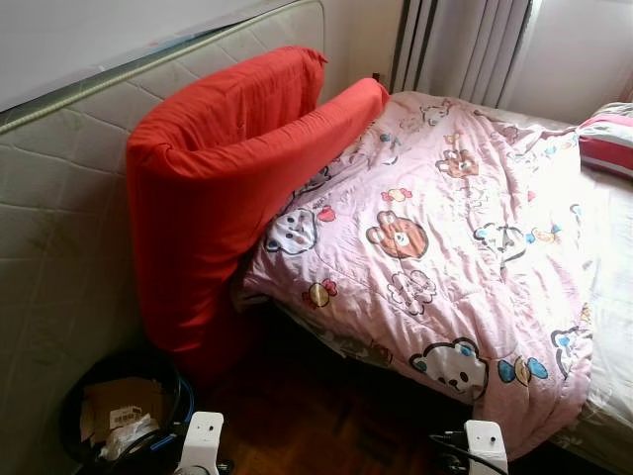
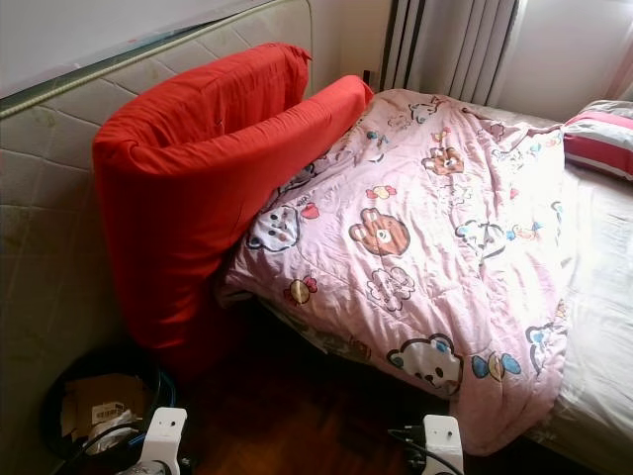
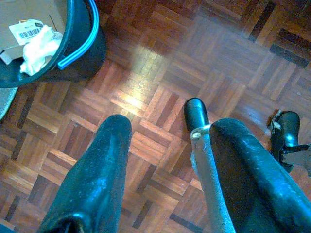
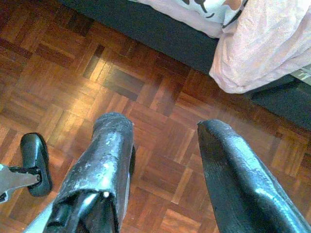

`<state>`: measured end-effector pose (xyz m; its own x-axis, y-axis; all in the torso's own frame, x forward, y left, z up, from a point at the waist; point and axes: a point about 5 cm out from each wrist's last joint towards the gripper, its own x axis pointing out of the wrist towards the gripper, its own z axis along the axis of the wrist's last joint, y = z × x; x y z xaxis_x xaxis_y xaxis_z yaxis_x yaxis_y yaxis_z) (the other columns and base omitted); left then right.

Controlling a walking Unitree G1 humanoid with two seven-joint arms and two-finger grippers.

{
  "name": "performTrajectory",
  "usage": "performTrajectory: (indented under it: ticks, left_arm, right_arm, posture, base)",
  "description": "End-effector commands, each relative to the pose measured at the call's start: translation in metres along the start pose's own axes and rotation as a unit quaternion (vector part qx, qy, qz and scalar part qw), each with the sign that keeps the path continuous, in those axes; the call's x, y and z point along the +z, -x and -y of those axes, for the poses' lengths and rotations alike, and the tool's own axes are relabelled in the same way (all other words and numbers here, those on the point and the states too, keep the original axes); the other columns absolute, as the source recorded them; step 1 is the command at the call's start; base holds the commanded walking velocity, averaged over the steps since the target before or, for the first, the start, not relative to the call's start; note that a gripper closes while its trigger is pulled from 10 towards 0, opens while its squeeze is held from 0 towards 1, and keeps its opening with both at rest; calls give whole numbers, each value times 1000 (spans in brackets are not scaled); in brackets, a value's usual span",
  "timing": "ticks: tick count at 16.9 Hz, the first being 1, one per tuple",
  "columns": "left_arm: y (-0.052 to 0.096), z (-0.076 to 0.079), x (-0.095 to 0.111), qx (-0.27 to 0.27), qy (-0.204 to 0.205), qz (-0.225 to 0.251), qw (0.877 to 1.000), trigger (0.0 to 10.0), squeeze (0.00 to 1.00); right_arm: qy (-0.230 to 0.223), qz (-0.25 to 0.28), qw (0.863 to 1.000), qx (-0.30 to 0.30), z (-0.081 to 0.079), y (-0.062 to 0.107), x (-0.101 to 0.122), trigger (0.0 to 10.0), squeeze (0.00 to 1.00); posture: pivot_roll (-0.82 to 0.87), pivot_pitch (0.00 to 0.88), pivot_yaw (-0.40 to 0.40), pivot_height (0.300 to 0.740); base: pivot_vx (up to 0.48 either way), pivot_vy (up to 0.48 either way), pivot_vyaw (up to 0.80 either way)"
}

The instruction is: Clean up the room

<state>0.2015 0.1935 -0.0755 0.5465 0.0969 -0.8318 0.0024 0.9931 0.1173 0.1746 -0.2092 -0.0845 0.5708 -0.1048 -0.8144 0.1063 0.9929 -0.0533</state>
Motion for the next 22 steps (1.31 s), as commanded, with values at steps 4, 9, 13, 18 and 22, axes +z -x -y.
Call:
performTrajectory:
  ticks: [4,9,13,18,22]
  left_arm:
    - [1,-3,-5,4,-3,-7,1000,10000,0]
    - [1,-3,-5,4,-3,-7,1000,10000,0]
    - [1,-4,-9,1,-21,-9,1000,10000,0]
    - [1,-4,-10,0,-26,-9,1000,10000,0]
    - [1,-4,-10,0,-26,-9,1000,10000,0]
  right_arm:
    - [-6,-3,1000,0,-1,0,-2,10000,0]
    - [-6,-3,1000,0,-1,0,-2,10000,0]
    - [0,-7,1000,10,-3,0,-2,10000,0]
    - [4,-7,1000,11,-3,0,-1,10000,0]
    - [4,-7,1000,12,-3,0,-1,10000,0]
  posture:
    - [-109,0,0,740]
    - [-109,0,0,740]
    - [-108,0,9,740]
    - [-105,0,4,740]
    - [-105,0,4,740]
  base:
    - [0,0,0]
    - [0,0,0]
    - [0,0,0]
    - [0,0,0]
    - [0,0,0]
